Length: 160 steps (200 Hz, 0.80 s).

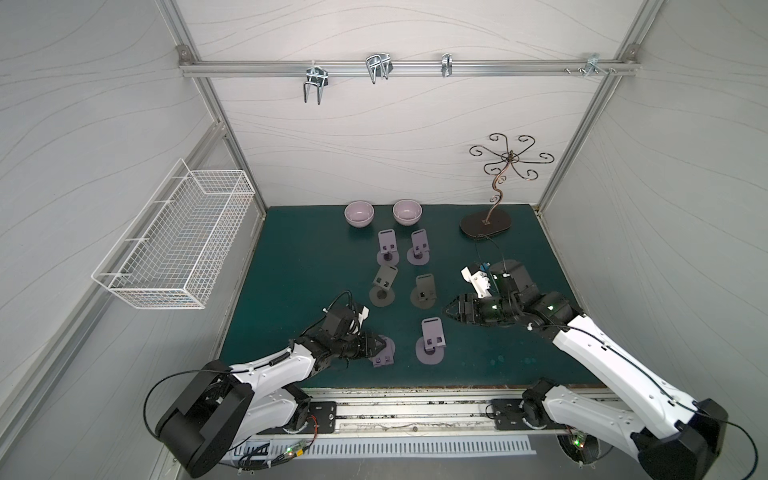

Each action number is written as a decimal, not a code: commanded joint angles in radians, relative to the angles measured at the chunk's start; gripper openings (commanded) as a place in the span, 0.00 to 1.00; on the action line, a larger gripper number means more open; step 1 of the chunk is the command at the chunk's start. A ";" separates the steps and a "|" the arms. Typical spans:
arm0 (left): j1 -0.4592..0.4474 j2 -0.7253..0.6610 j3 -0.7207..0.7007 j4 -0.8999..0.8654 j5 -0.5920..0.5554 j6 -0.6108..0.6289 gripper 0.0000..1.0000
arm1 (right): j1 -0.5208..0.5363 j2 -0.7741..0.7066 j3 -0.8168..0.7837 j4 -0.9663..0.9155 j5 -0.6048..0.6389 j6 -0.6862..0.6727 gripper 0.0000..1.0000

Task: Open the phone stand
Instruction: Pick up the phone stand at the center of the board.

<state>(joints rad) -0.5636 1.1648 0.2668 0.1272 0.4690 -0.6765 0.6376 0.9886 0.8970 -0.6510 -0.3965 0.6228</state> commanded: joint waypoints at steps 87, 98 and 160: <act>0.006 0.197 0.053 0.107 0.039 0.022 0.05 | 0.010 -0.025 -0.021 0.021 0.012 0.009 0.67; 0.005 0.201 0.051 0.107 0.044 0.020 0.01 | 0.009 -0.025 -0.021 0.022 0.013 0.009 0.67; 0.006 -0.001 0.066 0.070 0.116 -0.141 0.00 | 0.010 -0.022 -0.002 0.016 -0.040 0.012 0.67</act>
<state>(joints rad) -0.5552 1.2709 0.3248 0.2481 0.5549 -0.7193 0.6415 0.9771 0.8833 -0.6361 -0.4011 0.6315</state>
